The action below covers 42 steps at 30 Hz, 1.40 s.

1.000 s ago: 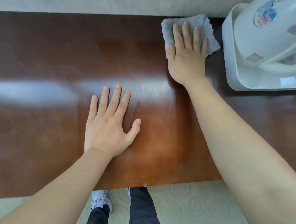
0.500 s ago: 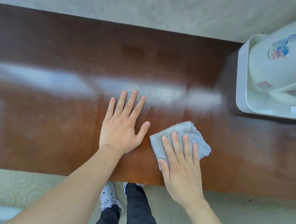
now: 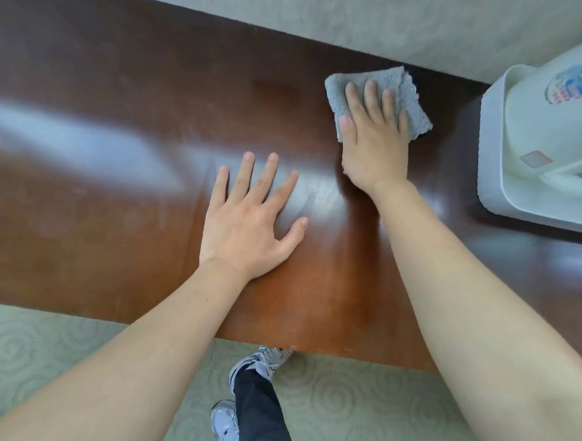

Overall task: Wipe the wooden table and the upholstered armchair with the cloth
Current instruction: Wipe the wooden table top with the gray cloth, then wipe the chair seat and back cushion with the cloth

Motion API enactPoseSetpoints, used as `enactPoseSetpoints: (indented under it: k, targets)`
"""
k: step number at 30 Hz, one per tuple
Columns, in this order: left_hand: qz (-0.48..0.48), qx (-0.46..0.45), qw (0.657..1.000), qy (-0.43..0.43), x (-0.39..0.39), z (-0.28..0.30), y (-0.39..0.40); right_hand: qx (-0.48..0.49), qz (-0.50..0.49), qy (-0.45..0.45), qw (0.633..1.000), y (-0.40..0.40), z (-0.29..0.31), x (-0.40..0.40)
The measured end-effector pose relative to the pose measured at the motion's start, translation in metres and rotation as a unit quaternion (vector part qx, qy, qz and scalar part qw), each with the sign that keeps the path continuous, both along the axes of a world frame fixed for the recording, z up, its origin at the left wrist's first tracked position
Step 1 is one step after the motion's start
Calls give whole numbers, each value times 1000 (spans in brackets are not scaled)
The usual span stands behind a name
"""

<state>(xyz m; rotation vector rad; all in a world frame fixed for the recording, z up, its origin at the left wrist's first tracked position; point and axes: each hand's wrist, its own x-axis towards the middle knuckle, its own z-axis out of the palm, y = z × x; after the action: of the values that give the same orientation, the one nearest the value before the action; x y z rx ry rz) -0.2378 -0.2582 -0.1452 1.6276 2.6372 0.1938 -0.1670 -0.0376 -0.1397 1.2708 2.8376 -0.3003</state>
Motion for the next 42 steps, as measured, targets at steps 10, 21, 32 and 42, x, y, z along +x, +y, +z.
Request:
enactPoseSetpoints:
  k: [10,21,32,42]
  targets:
    - [-10,-60,998,-21,19,40,-30,-60,23,40,997,-205,13,159]
    - [44,108,943,-313,83,119,-203,-542,-48,211,812,-271,163,156]
    - [306,301,850,-304,165,228,-419,-731,196,-1,654,-416,254,136]
    - [542,313,770,-121,325,261,-537,-700,455,-194,515,-547,252,160]
